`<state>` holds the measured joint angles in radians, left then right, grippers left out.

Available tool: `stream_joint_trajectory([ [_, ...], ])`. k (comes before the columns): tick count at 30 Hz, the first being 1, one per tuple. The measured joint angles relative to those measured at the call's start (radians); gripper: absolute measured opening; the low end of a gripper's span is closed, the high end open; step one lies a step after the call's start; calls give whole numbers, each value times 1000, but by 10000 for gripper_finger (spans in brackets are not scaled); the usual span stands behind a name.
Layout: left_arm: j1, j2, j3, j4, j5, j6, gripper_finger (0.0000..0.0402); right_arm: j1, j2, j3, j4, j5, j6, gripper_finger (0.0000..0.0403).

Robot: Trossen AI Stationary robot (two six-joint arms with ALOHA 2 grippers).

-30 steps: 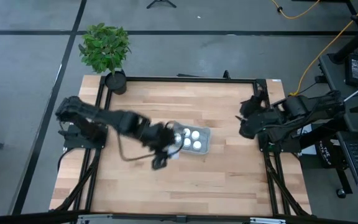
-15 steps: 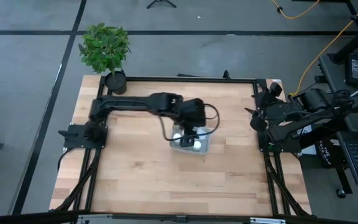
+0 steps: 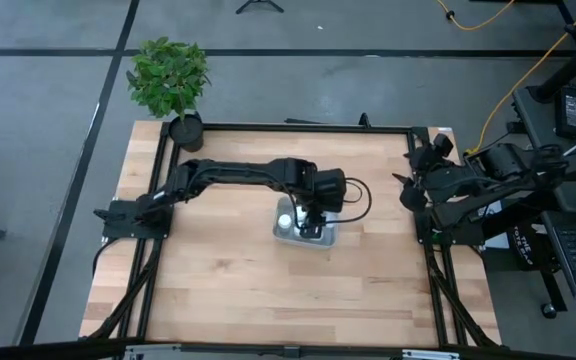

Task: Pick and place pill bottles into a basket
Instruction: Put the white pill bottle into the gray bin

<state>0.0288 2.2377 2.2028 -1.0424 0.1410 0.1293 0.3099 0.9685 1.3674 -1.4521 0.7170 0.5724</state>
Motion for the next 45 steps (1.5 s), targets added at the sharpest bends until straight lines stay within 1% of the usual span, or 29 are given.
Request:
stream_joint_trajectory([
  [12,11,72,0,-19,-20,103,170,0,70,0,13,-2,3,281],
  [15,20,74,1,18,-20,117,170,0,87,0,13,-2,-1,281],
  [24,53,74,1,46,0,119,170,0,104,0,12,-2,-1,281],
  [33,60,75,-1,76,11,120,170,0,104,0,11,-2,-6,281],
  [41,53,132,-4,45,34,110,170,0,104,0,9,-2,-25,281],
  [45,49,138,-4,44,42,111,170,0,104,0,9,-2,-29,281],
])
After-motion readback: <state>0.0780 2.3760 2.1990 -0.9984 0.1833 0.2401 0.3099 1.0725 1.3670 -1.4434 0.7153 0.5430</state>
